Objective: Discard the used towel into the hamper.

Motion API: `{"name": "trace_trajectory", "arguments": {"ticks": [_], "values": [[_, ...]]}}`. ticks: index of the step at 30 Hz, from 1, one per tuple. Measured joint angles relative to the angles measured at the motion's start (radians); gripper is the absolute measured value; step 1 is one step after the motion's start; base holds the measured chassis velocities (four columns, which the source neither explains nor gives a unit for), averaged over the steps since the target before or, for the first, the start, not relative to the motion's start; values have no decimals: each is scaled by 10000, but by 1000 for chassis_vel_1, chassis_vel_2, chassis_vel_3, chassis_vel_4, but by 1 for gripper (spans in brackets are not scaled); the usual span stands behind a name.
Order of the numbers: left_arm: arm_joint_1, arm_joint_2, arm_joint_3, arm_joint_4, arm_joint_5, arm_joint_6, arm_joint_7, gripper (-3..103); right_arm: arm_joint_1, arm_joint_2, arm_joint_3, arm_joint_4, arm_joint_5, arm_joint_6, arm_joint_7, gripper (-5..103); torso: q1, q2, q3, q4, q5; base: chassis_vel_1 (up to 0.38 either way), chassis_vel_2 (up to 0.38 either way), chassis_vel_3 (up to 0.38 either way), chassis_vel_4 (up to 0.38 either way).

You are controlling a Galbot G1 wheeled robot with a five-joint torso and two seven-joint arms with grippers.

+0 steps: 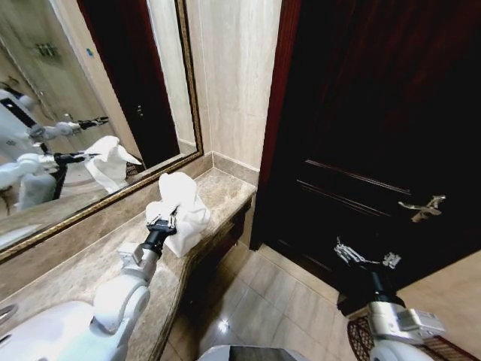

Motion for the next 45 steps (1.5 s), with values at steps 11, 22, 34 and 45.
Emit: {"name": "trace_trajectory", "arguments": {"ticks": [11,22,34,45], "values": [[105,-147,8,-39,67,-164,3,7,-46,-100,9,7,30,1,-5,100,-1,0,-1,1,0,80,-81,-73,80],[186,-182,-29,-191,140,-258,-7,7,-115,-107,17,9,76,142,-40,100,-1,0,0,0,0,74,-89,-81,70],[259,-255,46,-288,442,-243,41,7,-144,-195,143,-211,259,692,85,100,-3,1,-1,1,1,41,-46,-49,47],[290,-275,-4,-389,455,-243,40,7,-52,-240,99,-207,378,642,123,100,2,-1,0,1,1,-39,-21,-36,-40]]}}
